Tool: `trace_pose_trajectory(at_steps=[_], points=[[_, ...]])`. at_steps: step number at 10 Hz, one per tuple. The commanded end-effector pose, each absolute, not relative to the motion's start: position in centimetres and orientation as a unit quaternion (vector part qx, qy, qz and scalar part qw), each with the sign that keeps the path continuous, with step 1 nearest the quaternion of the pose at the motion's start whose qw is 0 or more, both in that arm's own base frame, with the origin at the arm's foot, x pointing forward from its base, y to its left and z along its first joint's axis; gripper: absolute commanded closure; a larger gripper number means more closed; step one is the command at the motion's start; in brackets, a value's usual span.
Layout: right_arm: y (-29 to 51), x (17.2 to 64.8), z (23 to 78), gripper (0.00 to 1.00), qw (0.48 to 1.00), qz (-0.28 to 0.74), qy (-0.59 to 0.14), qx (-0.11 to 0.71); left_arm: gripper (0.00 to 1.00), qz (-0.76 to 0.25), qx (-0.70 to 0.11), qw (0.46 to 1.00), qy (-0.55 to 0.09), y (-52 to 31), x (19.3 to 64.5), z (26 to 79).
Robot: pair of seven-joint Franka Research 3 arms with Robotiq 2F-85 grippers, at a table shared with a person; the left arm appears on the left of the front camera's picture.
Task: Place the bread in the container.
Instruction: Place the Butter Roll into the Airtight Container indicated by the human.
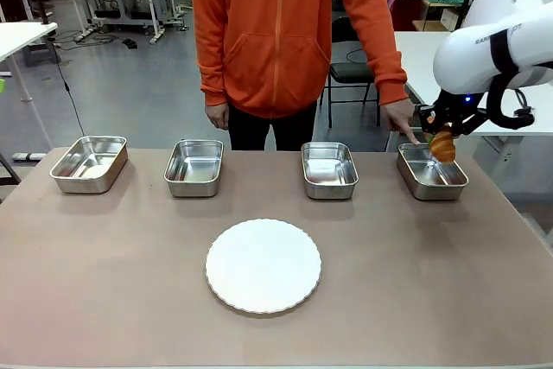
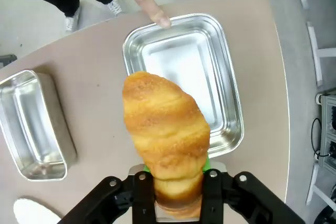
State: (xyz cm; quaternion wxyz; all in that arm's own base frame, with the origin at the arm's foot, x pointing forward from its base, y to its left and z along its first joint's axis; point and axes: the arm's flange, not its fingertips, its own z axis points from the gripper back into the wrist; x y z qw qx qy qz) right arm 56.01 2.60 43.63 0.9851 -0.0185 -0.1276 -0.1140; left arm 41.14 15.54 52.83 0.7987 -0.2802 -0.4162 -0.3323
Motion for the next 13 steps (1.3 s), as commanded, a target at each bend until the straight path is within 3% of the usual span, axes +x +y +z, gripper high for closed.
trace_pose_trajectory(at_steps=[1, 10, 11, 12, 13], points=[[3.0, 55.2, 45.2, 0.66, 0.984, -0.115, -0.132, -0.015, 0.0, -0.333, -0.28, 0.797, -0.418, 15.4, 41.0, 52.9], [0.9, 61.0, 38.2, 0.66, 0.991, -0.105, -0.061, -0.049, 0.0, -0.333, -0.28, 0.797, -0.418, 15.4, 41.0, 52.9], [0.5, 61.4, 38.2, 0.1, 0.99, -0.108, -0.074, -0.061, 0.0, -0.333, -0.28, 0.797, -0.418, 15.4, 41.0, 52.9], [0.6, 61.4, 38.2, 0.09, 0.989, -0.107, -0.081, -0.055, 0.0, -0.333, -0.28, 0.797, -0.418, 15.4, 41.0, 52.9], [0.4, 61.5, 38.2, 0.0, 0.99, -0.104, -0.083, -0.055, 0.0, -0.333, -0.28, 0.797, -0.418, 15.4, 41.0, 52.9]])
